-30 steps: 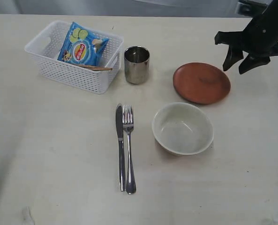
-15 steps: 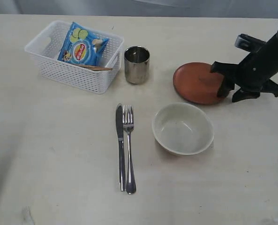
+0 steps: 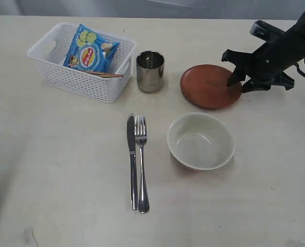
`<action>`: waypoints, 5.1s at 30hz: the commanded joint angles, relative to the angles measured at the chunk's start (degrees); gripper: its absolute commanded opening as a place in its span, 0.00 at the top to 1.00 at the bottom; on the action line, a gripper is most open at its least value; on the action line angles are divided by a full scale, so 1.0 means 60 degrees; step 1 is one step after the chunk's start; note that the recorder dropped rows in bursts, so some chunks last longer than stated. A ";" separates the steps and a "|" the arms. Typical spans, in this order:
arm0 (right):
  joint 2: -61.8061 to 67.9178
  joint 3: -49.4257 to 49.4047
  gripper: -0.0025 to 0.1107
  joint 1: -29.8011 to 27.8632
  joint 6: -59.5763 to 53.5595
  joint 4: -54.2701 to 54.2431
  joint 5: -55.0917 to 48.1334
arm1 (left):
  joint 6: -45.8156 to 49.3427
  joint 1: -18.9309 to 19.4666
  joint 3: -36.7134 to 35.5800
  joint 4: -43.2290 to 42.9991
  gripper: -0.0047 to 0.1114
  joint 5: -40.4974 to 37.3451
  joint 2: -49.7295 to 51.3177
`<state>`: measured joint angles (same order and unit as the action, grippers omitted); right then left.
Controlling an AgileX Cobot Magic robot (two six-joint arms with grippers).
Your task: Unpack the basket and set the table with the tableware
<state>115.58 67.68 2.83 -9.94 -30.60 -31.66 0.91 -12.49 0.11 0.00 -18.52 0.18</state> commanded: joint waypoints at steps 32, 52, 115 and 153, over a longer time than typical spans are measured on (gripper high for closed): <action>-0.3028 -0.2581 0.60 0.3556 0.2280 0.4173 -0.2120 | -0.0023 0.0023 -0.0019 0.0000 0.96 0.0037 -0.0029; -0.2806 -0.2636 0.98 0.3556 0.1238 0.4218 -0.4296 | -0.0023 0.0023 -0.0019 0.0000 0.96 0.0037 -0.0029; -0.4304 0.0844 0.98 0.5807 0.1727 0.2770 -0.0528 | -0.0023 0.0023 -0.0019 0.0000 0.96 0.0037 -0.0029; -1.8467 -0.3939 0.98 0.4659 0.1076 0.3868 0.1909 | -0.0023 0.0023 -0.0019 0.0000 0.96 0.0037 -0.0029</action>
<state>5.85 45.30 34.43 -2.65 -9.53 -21.09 0.91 -12.49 0.11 0.00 -18.52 0.18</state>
